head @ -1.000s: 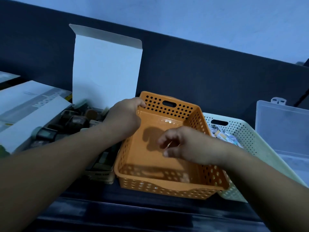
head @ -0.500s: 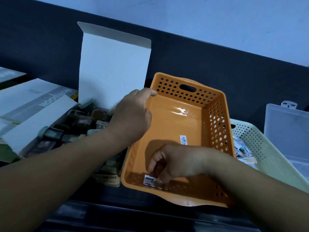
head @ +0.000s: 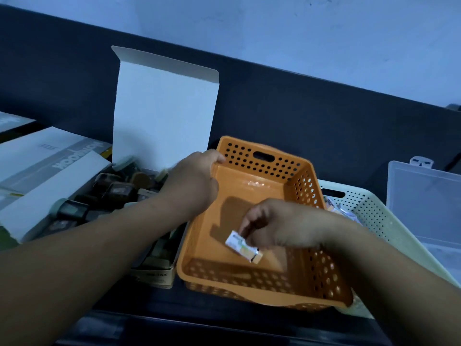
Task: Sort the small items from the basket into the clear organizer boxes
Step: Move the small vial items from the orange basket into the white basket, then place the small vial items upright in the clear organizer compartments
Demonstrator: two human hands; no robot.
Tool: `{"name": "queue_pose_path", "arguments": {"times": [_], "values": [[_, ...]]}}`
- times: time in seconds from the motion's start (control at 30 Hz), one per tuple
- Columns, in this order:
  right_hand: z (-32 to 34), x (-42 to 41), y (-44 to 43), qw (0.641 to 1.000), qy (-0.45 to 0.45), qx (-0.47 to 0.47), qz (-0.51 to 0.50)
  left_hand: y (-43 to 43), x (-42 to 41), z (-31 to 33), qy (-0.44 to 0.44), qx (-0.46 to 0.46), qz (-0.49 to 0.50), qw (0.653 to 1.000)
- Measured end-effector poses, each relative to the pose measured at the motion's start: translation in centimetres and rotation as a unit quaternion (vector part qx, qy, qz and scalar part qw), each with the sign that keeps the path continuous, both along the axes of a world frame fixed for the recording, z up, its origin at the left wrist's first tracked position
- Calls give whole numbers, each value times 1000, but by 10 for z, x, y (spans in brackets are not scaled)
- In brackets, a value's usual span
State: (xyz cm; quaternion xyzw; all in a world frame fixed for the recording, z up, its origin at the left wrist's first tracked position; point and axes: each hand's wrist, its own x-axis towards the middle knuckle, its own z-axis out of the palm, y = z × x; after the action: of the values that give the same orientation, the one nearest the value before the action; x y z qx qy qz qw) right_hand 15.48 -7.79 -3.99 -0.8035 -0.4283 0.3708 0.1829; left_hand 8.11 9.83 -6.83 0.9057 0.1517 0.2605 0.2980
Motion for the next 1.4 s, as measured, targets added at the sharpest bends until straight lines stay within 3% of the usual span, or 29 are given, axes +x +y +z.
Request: {"name": "queue_pose_path", "arguments": {"times": [0.17, 0.3, 0.4, 0.5, 0.73, 1.0, 1.2, 1.4], "values": [[26, 18, -39, 984, 1, 129, -123, 0, 10, -7, 83, 16, 34, 996], [38, 39, -81, 963, -11, 163, -213, -6, 12, 0, 109, 105, 71, 986], [33, 58, -115, 947, -54, 147, -282, -24, 16, 15, 107, 166, 99, 975], [18, 73, -143, 940, -93, 92, -316, -54, 22, 29, 100, 185, 55, 976], [0, 87, -189, 929, -139, 102, -328, -130, 42, 38, 135, 152, -100, 974], [-12, 79, -214, 915, -227, 157, -295, -179, 75, 23, 157, 118, -139, 971], [-9, 80, -243, 870, -377, 83, -307, -200, 93, 36, 156, 172, -191, 954], [-6, 93, -292, 859, -399, -25, -319, -233, 111, 44, 147, 205, -229, 940]]}}
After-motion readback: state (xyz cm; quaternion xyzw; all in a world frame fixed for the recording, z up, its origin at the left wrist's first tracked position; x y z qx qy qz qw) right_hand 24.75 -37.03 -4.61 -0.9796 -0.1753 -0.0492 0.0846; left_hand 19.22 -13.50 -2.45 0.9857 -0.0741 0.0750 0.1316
